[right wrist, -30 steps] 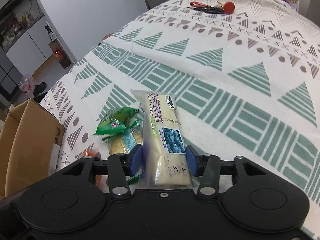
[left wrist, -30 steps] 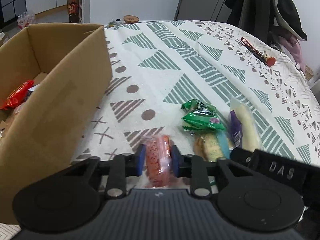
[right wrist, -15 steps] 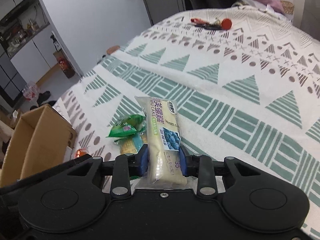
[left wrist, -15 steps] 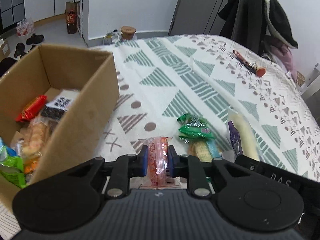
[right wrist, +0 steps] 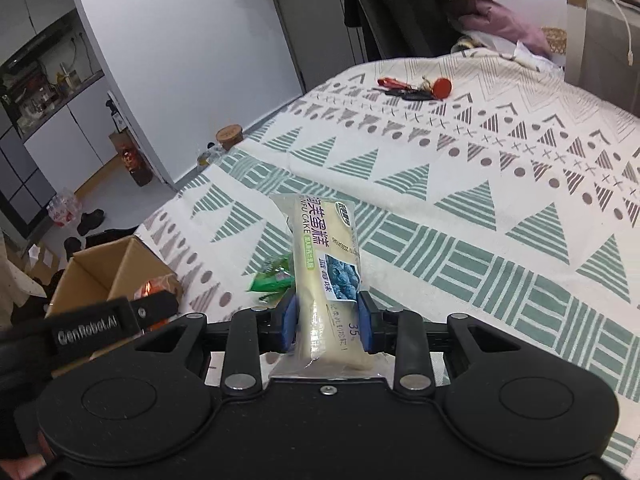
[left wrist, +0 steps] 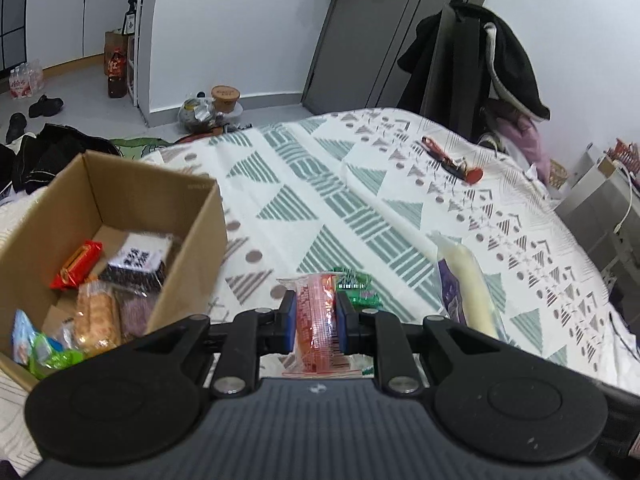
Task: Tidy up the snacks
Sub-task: 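Carry both packets over the cardboard box and open both tools to drop them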
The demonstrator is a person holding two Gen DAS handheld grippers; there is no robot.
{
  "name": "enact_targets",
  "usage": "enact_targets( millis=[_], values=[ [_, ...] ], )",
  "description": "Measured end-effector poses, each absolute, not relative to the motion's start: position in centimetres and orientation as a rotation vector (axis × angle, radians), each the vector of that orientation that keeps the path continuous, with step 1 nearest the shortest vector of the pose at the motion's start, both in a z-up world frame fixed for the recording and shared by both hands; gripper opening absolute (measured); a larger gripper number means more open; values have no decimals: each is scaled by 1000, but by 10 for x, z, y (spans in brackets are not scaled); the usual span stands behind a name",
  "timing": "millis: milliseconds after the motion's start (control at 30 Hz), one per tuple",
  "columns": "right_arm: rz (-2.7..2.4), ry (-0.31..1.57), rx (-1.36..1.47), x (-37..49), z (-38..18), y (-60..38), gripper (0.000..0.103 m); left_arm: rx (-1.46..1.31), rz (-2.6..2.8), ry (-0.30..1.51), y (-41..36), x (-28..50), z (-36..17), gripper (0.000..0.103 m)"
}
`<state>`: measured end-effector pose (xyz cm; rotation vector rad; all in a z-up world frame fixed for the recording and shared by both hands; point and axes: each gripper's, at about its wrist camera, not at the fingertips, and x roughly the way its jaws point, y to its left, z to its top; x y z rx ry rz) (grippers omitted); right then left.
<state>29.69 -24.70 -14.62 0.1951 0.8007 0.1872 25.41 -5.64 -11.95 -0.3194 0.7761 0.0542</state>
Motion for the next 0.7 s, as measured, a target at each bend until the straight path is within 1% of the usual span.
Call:
enact_targets(
  millis=[200, 433, 700],
  values=[
    [200, 768, 207, 282, -130, -233, 30, -306, 49, 728, -44, 245, -103, 19],
    [225, 732, 229, 270, -109, -216, 30, -330, 67, 731, -22, 238, -91, 18],
    [257, 696, 257, 263, -85, -194, 30, -339, 92, 714, 10, 225, -61, 18]
  ],
)
